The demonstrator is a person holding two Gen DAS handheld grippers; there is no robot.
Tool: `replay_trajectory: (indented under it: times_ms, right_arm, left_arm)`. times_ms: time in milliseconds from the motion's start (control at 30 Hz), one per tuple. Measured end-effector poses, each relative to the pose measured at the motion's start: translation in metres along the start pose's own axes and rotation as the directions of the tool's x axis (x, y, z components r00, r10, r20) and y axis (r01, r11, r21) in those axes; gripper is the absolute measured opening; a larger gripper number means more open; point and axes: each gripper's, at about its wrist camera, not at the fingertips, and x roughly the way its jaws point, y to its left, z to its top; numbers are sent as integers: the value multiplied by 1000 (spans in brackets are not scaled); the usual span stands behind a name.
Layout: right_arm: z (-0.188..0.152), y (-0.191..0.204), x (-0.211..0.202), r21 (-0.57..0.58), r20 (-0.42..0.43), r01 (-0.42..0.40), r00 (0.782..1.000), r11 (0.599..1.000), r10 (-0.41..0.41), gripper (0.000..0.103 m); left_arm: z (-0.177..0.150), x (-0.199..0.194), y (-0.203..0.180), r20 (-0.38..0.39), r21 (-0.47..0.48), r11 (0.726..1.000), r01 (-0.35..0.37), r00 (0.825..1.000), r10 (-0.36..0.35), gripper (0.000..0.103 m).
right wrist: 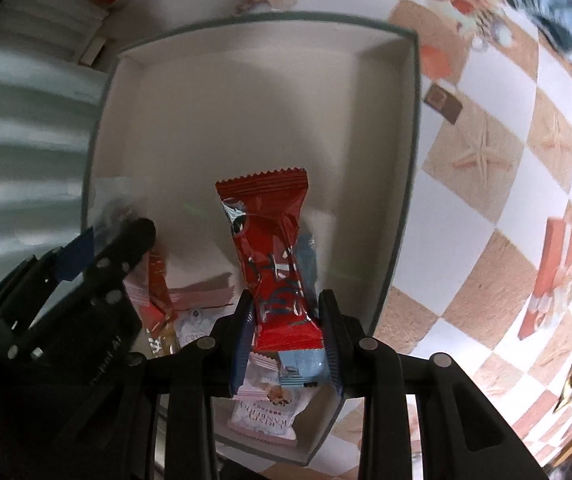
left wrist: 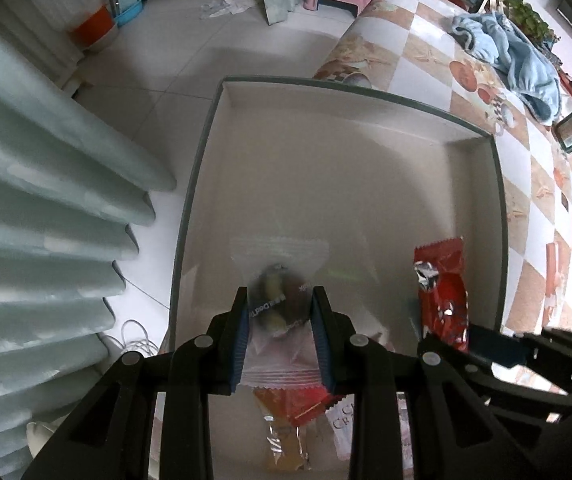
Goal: Organize snacks
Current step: 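Carry the clear candy and red packet over the white tray, then open both grippers to drop the clear candy and red packet into the tray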
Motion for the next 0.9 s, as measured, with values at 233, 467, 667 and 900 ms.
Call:
replay_trajectory:
  times_ms: [233, 467, 667, 900]
  right_arm:
    - [-17, -24, 9, 45, -52, -3, 999, 999, 5, 33]
    - [-47, -47, 11, 81, -91, -7, 996, 997, 14, 33]
    - [-46, -38, -1, 52, -39, 9, 999, 999, -7, 33]
    - [-46, -34, -24, 28, 2, 22, 1000, 999, -22, 43]
  left_arm:
    - [-17, 3, -18, -22, 68, 998, 13, 1000, -12, 32]
    - [-39, 5, -31, -41, 118, 993, 19, 999, -14, 33]
    - [-46, 0, -29, -40, 124, 992, 18, 999, -14, 33]
    - [-60, -14, -37, -15, 156, 987, 28, 1000, -26, 45]
